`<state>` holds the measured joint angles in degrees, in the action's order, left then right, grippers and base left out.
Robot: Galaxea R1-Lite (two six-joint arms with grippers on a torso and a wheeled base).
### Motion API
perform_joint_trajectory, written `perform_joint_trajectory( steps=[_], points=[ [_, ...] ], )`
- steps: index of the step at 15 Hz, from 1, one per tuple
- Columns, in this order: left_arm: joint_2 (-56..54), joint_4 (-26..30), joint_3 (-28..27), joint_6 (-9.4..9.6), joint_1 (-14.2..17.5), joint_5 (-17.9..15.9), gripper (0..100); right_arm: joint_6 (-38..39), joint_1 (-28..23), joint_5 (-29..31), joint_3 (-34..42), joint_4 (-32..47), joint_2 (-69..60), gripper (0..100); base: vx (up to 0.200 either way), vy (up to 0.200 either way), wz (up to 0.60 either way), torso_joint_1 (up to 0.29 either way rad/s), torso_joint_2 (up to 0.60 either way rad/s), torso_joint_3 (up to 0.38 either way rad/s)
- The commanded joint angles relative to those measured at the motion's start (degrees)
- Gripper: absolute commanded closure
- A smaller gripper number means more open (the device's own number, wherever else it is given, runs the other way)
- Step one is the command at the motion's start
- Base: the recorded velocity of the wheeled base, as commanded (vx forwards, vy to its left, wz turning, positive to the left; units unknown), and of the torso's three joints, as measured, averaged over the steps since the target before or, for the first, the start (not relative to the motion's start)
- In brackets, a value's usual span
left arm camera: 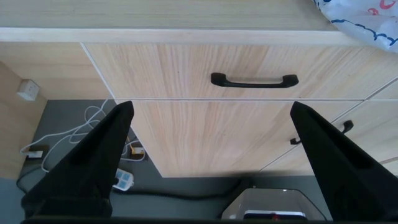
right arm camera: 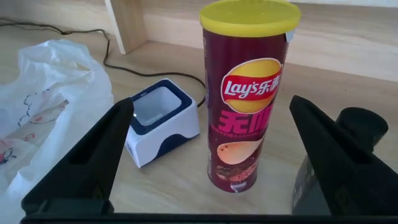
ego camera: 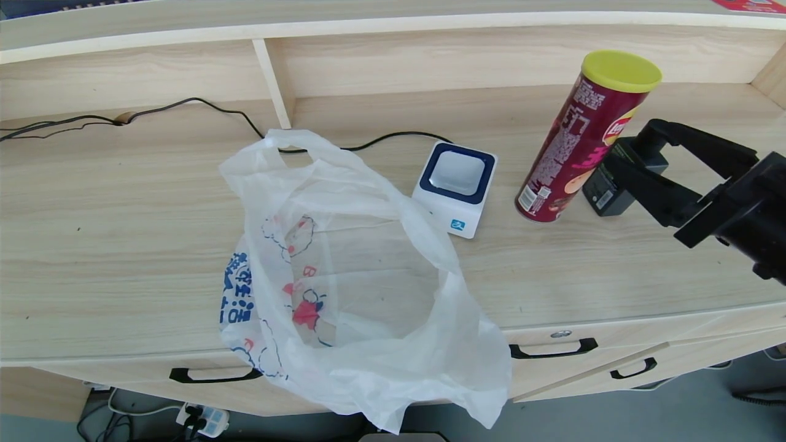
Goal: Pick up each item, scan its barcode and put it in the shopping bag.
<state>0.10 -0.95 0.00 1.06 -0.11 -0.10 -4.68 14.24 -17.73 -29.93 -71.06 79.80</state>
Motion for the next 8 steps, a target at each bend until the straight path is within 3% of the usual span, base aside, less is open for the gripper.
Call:
perform_joint_trajectory(
  steps=[1, 8],
  points=[
    [-0.01, -0.02, 0.00, -0.01, 0.02, 0.01, 0, -0.06, 0.70, -0.03, -1.10, -5.32, 7.92, 0, 0.000, 0.000, 0.00, 0.000, 0.00, 0.000],
    [-0.01, -0.02, 0.00, -0.01, 0.02, 0.01, 0, -0.24, 0.35, 1.47, -4.70, -7.34, 11.43, 0, 0.000, 0.000, 0.00, 0.000, 0.00, 0.000]
  ],
)
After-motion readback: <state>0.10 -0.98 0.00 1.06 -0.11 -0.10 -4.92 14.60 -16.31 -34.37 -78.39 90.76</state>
